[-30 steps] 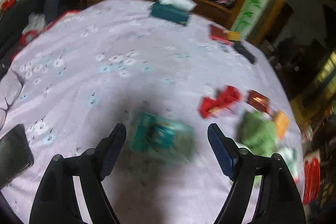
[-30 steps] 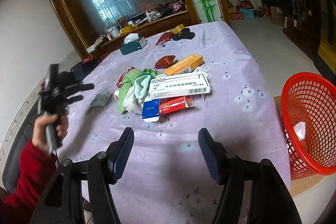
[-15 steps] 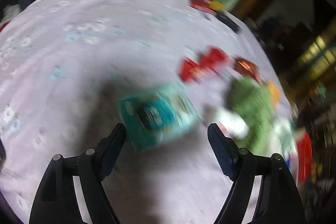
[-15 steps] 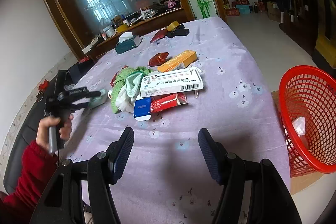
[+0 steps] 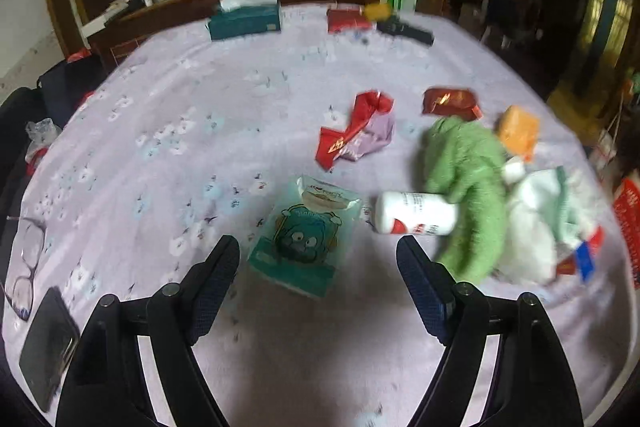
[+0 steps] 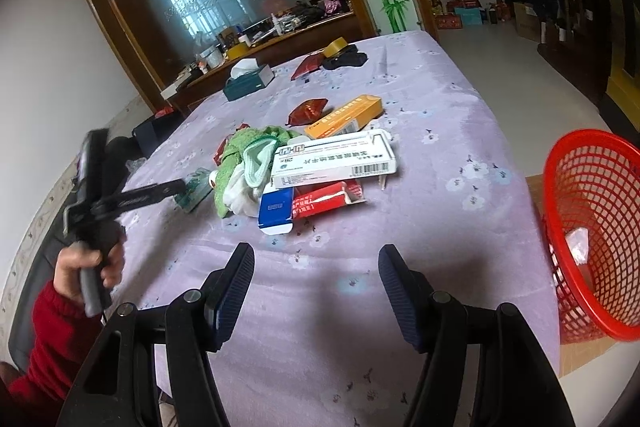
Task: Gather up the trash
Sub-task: 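Grasp the teal tissue pack with left gripper while right grasps red wrapper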
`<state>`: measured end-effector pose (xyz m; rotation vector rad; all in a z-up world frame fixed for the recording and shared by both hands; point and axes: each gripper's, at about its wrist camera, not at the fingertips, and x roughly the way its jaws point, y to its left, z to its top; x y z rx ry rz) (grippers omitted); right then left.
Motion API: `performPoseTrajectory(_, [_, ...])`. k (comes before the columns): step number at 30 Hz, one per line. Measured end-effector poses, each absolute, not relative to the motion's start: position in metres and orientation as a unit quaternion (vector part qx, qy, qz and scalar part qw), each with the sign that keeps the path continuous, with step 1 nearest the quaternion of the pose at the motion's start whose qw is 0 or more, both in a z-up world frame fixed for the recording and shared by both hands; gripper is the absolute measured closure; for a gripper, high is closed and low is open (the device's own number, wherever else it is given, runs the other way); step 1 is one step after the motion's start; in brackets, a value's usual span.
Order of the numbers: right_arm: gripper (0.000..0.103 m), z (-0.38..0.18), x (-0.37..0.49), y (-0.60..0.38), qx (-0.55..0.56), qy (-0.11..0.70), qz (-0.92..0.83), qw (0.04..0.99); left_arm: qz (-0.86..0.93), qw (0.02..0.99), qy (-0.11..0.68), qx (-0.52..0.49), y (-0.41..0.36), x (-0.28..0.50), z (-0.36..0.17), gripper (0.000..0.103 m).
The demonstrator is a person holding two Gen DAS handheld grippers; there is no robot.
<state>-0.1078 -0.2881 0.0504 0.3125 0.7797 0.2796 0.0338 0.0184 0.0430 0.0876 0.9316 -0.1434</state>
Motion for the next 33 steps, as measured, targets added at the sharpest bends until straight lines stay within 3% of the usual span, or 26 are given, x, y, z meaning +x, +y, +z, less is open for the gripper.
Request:
performPoseTrajectory(8, [0.034, 0.044, -0.083, -0.273, 0.147, 0.403, 0.158, 0.889, -0.046, 0.872, 0.482, 0.07, 0.01, 0.067, 0.009, 0.024])
performPoseTrajectory(9, [0.034, 0.042, -0.08, -0.272, 0.151, 0.406, 0.16, 0.887, -0.049, 0.876, 0.476, 0.062, 0.012, 0.066, 0.008, 0.033])
performPoseTrajectory(10, [0.034, 0.041, -0.077, -0.271, 0.153, 0.408, 0.16, 0.886, -0.048, 0.879, 0.472, 0.056, 0.014, 0.065, 0.009, 0.048])
performPoseTrajectory(16, [0.034, 0.032, -0.057, -0.284, 0.223, 0.422, 0.149, 0.866, -0.044, 0.89, 0.453, 0.033, 0.019, 0.049, 0.021, 0.072])
performPoseTrajectory(20, [0.05, 0.023, -0.04, -0.291, 0.266, 0.435, 0.139, 0.849, -0.069, 0.902, 0.426, 0.009, 0.022, 0.02, 0.04, 0.072])
performPoseTrajectory(23, [0.055, 0.013, -0.028, -0.292, 0.294, 0.446, 0.136, 0.835, -0.086, 0.903, 0.421, -0.002, 0.02, 0.003, 0.046, 0.072])
performPoseTrajectory(30, [0.055, -0.002, -0.005, -0.289, 0.336, 0.455, 0.113, 0.817, -0.119, 0.909, 0.4, -0.01, 0.006, -0.039, 0.051, 0.072])
performPoseTrajectory(33, [0.068, 0.002, -0.002, -0.283, 0.319, 0.452, 0.11, 0.826, -0.131, 0.909, 0.395, -0.015, -0.002, -0.052, 0.05, 0.072])
